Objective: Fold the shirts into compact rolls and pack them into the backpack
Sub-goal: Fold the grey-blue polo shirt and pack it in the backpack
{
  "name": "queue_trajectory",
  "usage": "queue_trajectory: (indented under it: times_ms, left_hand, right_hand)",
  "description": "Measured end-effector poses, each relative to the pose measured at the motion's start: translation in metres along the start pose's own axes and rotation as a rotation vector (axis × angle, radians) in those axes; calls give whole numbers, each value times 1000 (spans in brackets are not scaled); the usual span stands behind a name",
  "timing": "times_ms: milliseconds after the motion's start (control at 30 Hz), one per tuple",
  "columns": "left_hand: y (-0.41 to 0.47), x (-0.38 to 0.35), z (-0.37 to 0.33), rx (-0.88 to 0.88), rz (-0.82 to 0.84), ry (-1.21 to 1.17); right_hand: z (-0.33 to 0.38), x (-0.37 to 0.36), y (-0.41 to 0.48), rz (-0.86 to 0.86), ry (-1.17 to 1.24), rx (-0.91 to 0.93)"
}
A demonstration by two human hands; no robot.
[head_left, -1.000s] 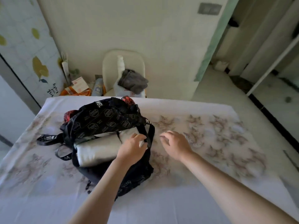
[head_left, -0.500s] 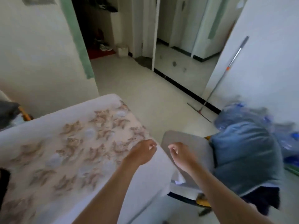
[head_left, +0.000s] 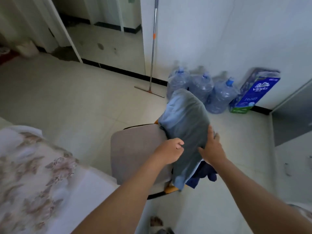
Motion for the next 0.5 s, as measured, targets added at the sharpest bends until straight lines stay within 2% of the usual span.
queue_trajectory:
  times_ms: [100, 233, 300, 400, 500]
  left_hand:
    - [22, -25, -14, -70, 53, 16]
    - [39, -37, -30, -108, 94, -39]
    - [42, -39, -40, -162, 112, -58]
    - [49, -33, -60, -274, 24, -39]
    - [59, -19, -75, -358, -129, -81]
  right_hand:
    - [-12, -3, 8, -22, 120, 15]
    - [-14, 11, 22, -69, -84, 40]
    - [-15, 31, 32, -133, -83, 76]
    - [-7, 63, 41, -218, 198, 133]
    - [14, 78, 40, -200, 431, 173]
Point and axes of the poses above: each hand's wrist, its own y-axis towards the middle knuckle, its own x-axis out of the back of the hand, z = x × y, the point moved 3 cm from there along y, towards the middle knuckle, and after that the axes turned 13 degrees about -z, right-handed, at the moved point
